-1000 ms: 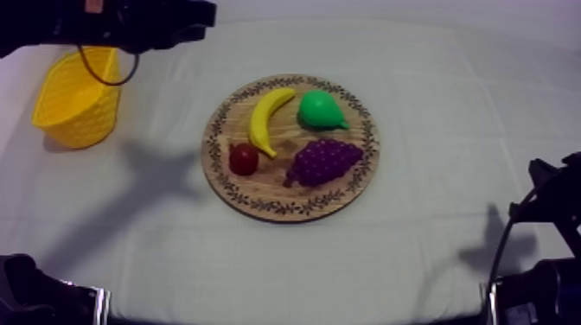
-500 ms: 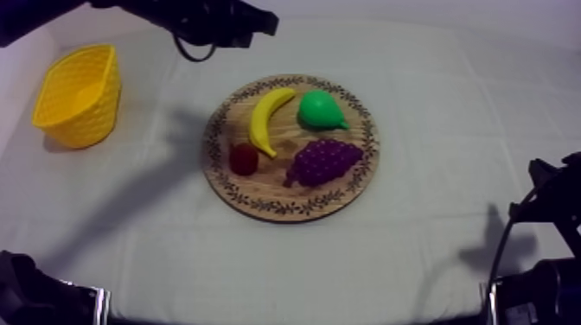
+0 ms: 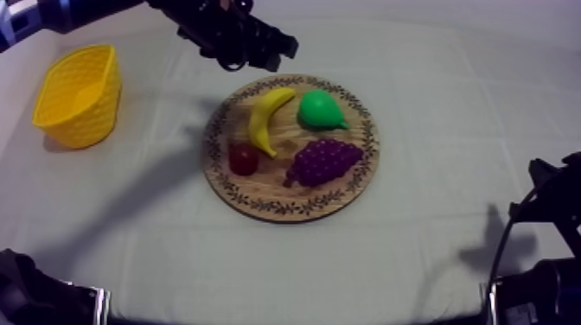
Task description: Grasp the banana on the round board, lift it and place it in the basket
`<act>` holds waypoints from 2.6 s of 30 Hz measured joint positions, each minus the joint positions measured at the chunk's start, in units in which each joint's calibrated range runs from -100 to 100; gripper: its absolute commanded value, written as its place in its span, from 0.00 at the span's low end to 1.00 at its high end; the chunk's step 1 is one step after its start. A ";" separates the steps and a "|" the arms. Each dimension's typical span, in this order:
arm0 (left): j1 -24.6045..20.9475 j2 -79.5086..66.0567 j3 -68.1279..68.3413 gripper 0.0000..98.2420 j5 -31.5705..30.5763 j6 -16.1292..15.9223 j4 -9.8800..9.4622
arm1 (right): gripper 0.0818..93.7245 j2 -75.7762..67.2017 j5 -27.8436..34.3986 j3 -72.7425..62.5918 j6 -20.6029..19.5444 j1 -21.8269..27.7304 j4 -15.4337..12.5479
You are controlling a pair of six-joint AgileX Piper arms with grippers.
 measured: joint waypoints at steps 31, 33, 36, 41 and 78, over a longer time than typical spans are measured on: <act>-2.53 16.27 -8.73 0.93 7.93 1.89 3.79 | 0.01 0.00 0.00 0.00 0.00 0.00 0.00; -2.62 17.71 -9.97 0.93 8.56 1.86 3.90 | 0.01 0.00 0.00 0.00 0.00 0.00 0.00; -2.73 20.45 -12.20 0.91 10.27 1.86 3.95 | 0.01 0.00 0.00 0.00 0.00 0.00 0.00; -3.24 24.56 -15.92 0.91 12.04 1.27 5.30 | 0.01 0.00 0.00 0.00 0.00 0.00 0.00; -4.56 40.10 -32.30 0.72 24.97 0.31 8.29 | 0.01 0.00 0.00 0.00 -0.01 0.00 0.00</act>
